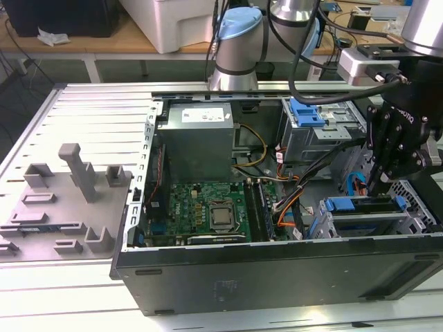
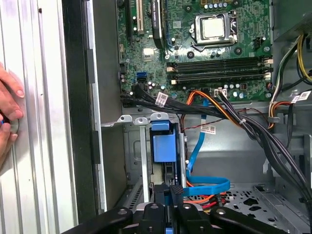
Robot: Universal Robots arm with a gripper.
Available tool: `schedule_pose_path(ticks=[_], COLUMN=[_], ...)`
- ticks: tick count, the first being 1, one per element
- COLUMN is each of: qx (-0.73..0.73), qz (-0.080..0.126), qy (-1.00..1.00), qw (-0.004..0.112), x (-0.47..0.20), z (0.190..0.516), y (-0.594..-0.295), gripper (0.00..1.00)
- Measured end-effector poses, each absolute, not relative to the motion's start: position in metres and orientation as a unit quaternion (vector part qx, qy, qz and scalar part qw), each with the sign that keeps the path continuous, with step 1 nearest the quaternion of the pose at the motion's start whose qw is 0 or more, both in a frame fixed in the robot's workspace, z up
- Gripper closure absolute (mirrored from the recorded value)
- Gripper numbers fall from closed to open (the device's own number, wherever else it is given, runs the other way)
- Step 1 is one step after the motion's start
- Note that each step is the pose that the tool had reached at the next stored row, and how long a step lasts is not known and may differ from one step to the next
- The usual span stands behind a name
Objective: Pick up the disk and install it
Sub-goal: 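Insert the second disk wire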
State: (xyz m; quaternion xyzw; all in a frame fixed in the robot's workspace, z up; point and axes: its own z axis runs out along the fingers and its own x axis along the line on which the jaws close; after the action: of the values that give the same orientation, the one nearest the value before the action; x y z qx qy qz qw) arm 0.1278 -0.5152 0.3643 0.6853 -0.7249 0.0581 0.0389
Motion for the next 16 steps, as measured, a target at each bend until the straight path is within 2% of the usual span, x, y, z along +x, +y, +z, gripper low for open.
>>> schedule_pose_path(ticks=[16], qx=[0.715], qz=[0.061], qy=[-0.696], qw=[0.035], x=[0.1278], z=[0.3697], y=[-0.5088], gripper=[0.84])
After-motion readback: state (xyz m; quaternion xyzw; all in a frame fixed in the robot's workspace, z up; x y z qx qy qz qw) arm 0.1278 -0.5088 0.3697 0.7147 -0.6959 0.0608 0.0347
